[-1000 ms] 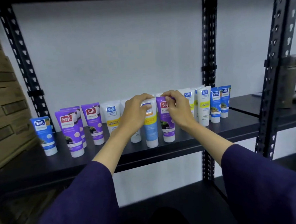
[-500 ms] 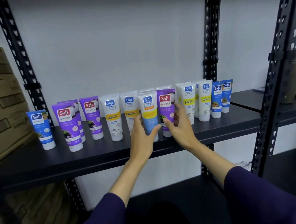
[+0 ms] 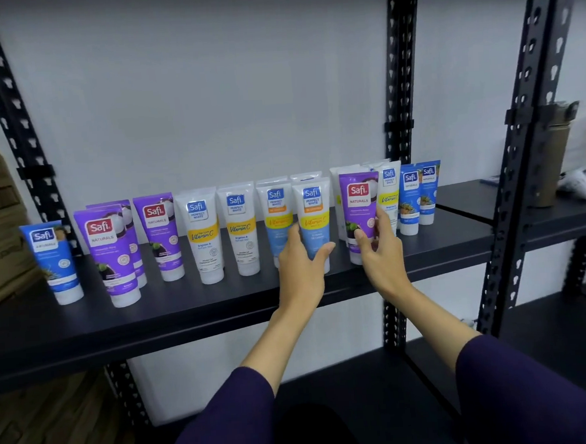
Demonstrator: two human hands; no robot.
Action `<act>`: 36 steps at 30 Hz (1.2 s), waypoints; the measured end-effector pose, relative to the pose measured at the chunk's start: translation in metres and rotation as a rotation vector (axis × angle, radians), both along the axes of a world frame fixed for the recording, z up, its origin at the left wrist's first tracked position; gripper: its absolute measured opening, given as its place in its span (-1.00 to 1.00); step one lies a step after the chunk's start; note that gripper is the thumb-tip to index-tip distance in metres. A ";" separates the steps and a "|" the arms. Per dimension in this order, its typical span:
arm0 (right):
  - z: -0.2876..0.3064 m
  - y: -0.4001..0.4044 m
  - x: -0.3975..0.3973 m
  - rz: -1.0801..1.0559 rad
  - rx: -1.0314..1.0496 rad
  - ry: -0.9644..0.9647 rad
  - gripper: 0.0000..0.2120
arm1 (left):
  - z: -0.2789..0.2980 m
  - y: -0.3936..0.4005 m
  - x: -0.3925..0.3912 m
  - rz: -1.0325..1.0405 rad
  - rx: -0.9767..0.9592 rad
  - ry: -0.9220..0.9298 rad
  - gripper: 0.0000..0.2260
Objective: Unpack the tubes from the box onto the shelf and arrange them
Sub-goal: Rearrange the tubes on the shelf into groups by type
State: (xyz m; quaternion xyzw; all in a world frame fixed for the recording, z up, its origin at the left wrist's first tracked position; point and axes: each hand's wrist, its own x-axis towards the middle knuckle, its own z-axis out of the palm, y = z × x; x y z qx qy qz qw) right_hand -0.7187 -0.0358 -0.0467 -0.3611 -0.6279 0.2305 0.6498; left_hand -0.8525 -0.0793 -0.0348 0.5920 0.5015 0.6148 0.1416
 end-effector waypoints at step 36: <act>0.016 -0.057 -0.063 0.210 0.031 -0.020 -0.54 | -0.007 -0.079 -0.066 0.522 0.020 0.423 -0.90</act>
